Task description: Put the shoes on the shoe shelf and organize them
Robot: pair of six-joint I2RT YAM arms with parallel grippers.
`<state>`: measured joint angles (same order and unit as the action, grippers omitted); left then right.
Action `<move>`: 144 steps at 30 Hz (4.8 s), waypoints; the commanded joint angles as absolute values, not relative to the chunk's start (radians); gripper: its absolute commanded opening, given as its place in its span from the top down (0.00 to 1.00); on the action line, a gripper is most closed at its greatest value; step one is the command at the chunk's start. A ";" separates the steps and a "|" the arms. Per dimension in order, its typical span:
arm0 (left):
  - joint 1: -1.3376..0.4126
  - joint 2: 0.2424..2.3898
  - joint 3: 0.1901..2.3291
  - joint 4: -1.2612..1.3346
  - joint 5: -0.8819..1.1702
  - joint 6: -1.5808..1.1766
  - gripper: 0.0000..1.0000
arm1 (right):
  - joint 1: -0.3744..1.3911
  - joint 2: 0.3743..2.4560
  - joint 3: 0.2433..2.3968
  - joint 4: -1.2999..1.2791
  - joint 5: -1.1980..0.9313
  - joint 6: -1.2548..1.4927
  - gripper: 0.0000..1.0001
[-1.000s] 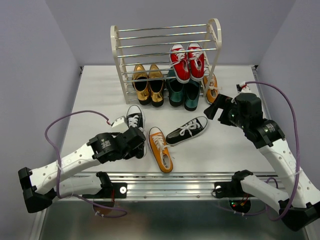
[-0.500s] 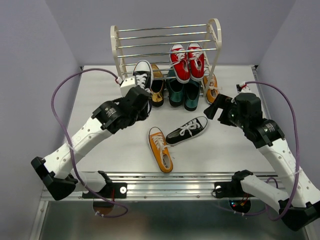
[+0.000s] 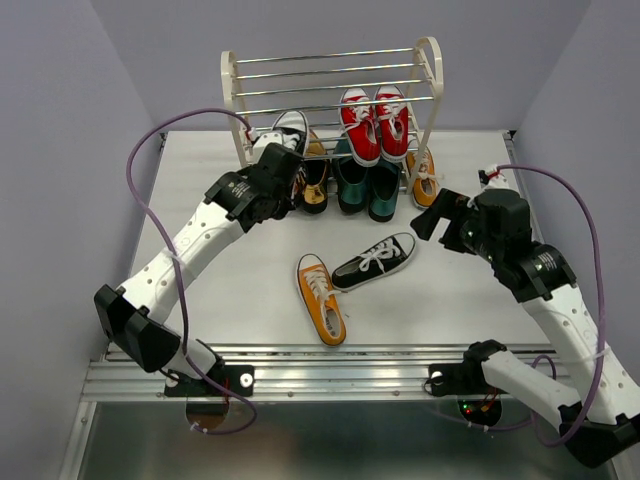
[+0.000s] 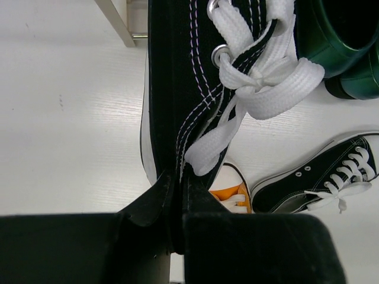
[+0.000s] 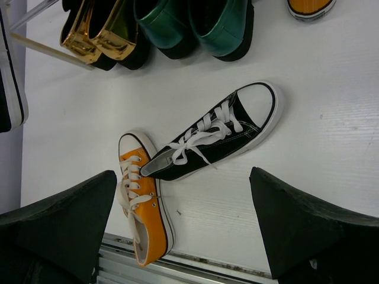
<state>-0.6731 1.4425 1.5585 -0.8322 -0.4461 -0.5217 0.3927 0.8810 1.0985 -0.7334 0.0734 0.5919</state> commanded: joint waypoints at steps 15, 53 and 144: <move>-0.528 1.569 1.707 -0.626 -0.419 -0.425 1.00 | 0.390 0.822 1.153 -0.778 0.117 0.588 0.00; -0.419 1.784 1.904 -0.614 -0.396 -0.417 0.68 | 0.390 0.795 1.190 -0.853 0.169 0.597 0.00; -1.136 1.287 0.836 -0.667 -0.465 -1.376 0.21 | 0.390 0.822 1.068 -0.730 0.094 0.578 0.00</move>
<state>-1.0737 1.2873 0.7731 -0.6323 -0.4335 -1.2594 0.3927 0.8371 1.0626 -0.7731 0.0891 0.5983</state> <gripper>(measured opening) 0.823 0.998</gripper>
